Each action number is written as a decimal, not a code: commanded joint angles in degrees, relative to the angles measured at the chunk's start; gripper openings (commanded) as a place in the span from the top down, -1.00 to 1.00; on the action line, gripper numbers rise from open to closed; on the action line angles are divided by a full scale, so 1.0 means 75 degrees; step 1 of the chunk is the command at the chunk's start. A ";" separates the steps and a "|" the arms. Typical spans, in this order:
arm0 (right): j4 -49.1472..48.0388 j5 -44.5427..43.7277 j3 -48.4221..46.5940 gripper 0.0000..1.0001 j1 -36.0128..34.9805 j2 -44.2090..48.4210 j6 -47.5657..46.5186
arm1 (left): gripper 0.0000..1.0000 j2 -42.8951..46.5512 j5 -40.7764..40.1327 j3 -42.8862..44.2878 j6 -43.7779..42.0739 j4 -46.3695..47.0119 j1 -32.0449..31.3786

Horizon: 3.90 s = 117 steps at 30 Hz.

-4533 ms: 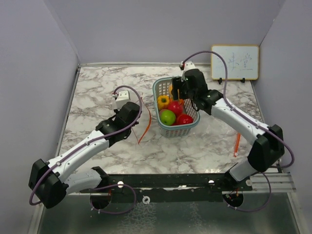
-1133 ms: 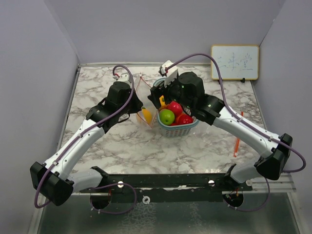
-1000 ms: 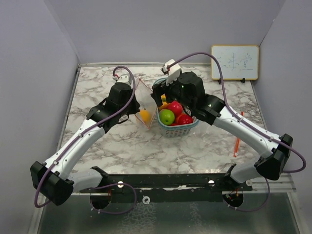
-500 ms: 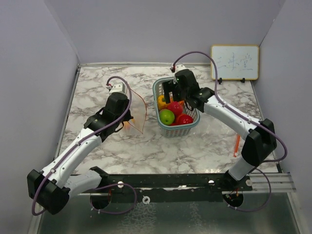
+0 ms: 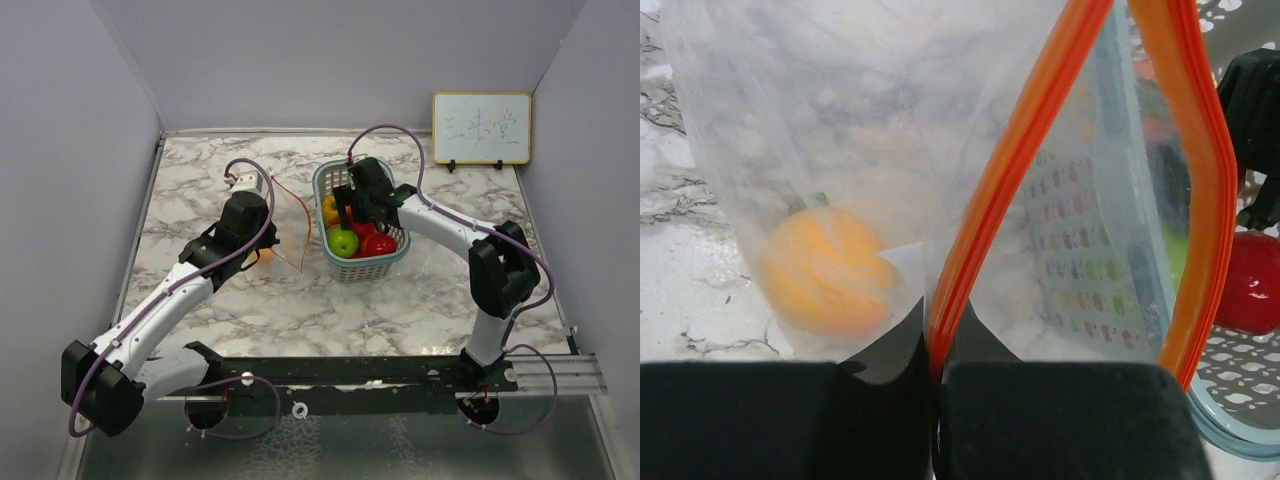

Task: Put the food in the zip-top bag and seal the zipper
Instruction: Pick up the fake fruit from the bin, then place the fake fruit in the zipper food storage bag, then pick up the fake fruit from the bin, then place the fake fruit in the zipper food storage bag.

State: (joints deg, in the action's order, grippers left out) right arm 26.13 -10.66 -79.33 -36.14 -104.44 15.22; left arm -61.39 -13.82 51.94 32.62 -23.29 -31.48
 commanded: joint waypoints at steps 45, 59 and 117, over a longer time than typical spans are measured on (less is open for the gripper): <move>-0.4291 0.2479 0.1199 -0.99 -0.1080 0.1917 0.0237 | 1.00 -0.0023 0.2837 0.0302 0.0887 0.0812 0.0215; -0.2462 0.0676 0.1412 -0.99 -0.1078 0.3784 -0.0167 | 1.00 -0.0193 0.1897 0.0222 0.0640 0.0408 0.0452; -0.3545 0.5567 0.0215 0.55 -0.0945 0.2060 0.0802 | 1.00 0.0401 0.2016 -0.0200 0.0397 0.0648 0.0659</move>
State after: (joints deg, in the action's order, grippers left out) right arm 3.81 31.42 -79.24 -43.18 -85.76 18.48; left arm -60.01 -1.48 49.69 35.64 -19.75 -26.94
